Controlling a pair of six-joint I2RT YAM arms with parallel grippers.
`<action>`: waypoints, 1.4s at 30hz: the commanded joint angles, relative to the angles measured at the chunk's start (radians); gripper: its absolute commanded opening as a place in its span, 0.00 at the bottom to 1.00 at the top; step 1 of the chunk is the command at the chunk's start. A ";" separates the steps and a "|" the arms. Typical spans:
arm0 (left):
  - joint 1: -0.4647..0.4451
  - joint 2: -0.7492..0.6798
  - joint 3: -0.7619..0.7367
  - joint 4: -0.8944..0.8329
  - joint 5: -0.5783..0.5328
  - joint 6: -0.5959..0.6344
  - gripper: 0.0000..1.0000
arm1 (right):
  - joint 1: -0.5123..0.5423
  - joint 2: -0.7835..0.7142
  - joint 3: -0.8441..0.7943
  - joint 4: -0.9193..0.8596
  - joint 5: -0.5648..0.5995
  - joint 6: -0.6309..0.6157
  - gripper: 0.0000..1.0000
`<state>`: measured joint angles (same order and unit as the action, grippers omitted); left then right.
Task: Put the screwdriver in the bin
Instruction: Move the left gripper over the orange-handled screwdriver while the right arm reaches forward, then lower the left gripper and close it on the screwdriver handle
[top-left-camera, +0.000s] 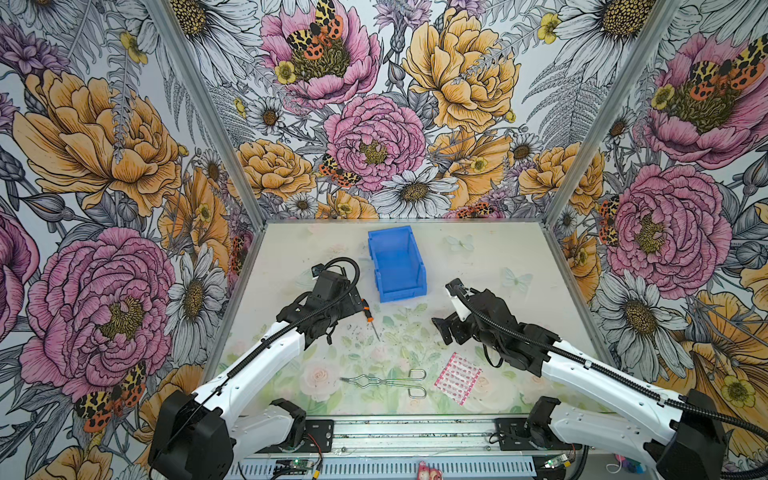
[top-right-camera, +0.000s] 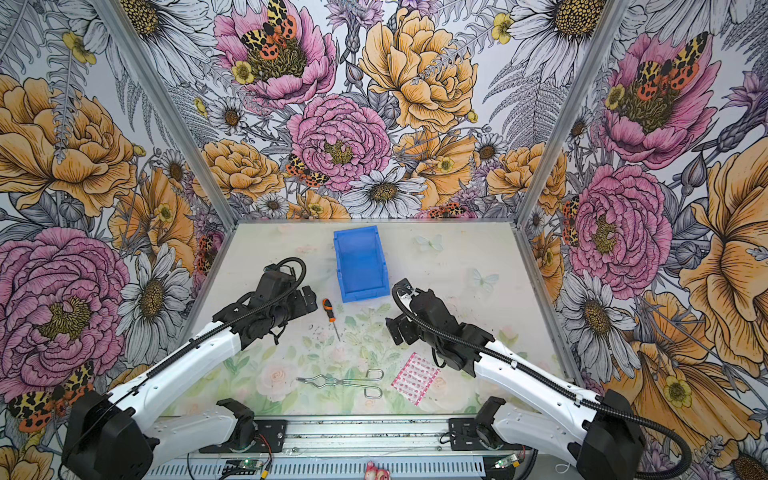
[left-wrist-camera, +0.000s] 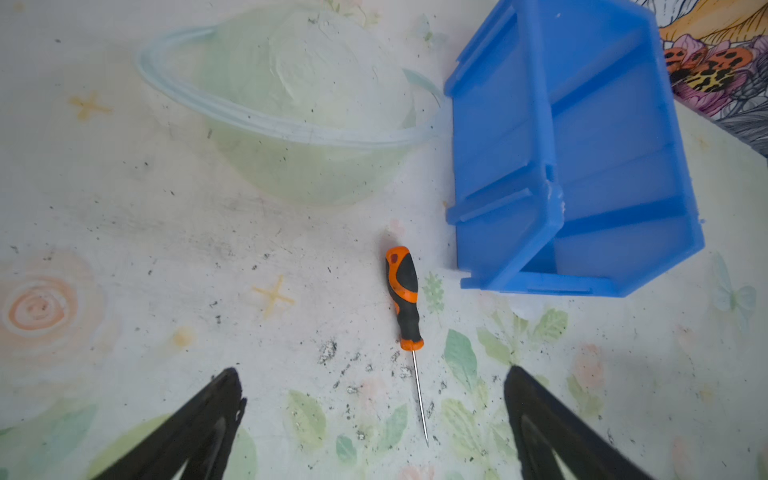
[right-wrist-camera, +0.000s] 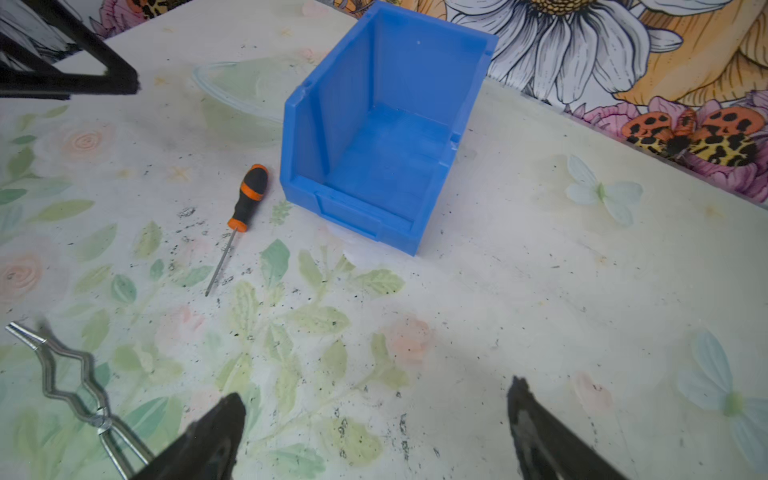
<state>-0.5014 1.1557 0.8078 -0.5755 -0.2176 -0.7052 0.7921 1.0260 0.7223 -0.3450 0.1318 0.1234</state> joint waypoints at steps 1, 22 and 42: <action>-0.052 0.039 -0.001 -0.020 0.019 -0.127 0.99 | 0.035 -0.027 0.035 -0.004 -0.103 -0.039 1.00; -0.098 0.378 0.144 -0.018 -0.018 -0.190 0.87 | 0.071 -0.080 -0.045 0.043 -0.163 -0.069 1.00; -0.047 0.594 0.246 -0.020 0.033 -0.112 0.62 | 0.062 0.023 0.008 0.082 -0.175 -0.114 0.99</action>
<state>-0.5556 1.7416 1.0378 -0.5953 -0.1989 -0.8288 0.8581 1.0397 0.6903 -0.2943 -0.0280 0.0277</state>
